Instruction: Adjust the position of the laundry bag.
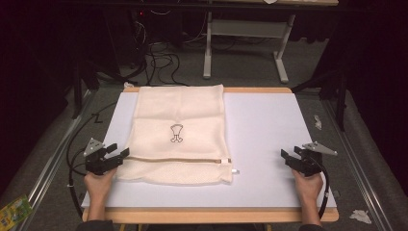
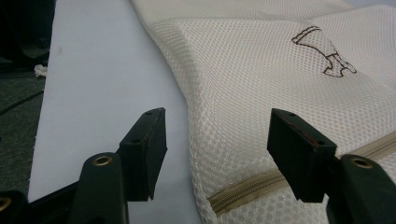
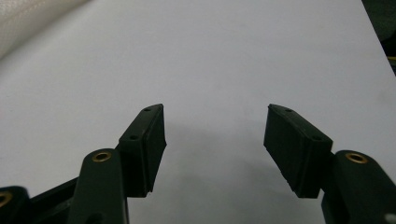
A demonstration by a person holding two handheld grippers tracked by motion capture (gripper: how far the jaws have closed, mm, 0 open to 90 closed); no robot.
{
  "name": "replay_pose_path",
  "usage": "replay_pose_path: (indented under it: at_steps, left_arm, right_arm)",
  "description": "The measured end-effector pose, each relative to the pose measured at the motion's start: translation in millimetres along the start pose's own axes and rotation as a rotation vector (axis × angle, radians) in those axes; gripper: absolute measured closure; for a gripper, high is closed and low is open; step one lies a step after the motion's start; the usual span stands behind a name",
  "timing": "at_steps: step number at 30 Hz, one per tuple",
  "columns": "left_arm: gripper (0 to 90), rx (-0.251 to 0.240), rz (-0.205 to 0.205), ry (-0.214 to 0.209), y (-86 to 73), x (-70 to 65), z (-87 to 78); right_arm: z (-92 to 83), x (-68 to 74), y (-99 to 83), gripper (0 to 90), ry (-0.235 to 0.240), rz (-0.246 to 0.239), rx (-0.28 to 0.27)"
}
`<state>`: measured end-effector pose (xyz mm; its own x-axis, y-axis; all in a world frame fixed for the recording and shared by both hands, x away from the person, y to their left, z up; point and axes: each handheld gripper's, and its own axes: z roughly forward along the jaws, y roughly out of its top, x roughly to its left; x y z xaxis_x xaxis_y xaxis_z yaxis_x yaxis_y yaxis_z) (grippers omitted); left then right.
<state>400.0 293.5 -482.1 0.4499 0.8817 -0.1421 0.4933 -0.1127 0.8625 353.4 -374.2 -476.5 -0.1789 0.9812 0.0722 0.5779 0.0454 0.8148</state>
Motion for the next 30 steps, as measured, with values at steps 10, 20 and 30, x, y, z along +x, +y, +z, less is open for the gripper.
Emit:
replay_pose_path:
  at_steps: [10, 20, 30]
  left_arm:
    - [37.4, 0.010, 0.008, -0.007, 0.4, -0.2, 0.9]
    - [37.4, 0.011, -0.008, -0.002, 2.0, 1.6, 1.9]
    - [35.7, 0.000, -0.040, -0.002, 4.7, 3.0, -0.4]
  right_arm:
    - [1.5, 2.1, 0.7, 40.3, -0.006, -0.022, 0.018]
    - [3.3, 0.3, 2.8, 39.4, 0.038, -0.022, 0.048]
    - [-1.2, 3.5, 5.1, 51.8, 0.043, 0.022, -0.020]
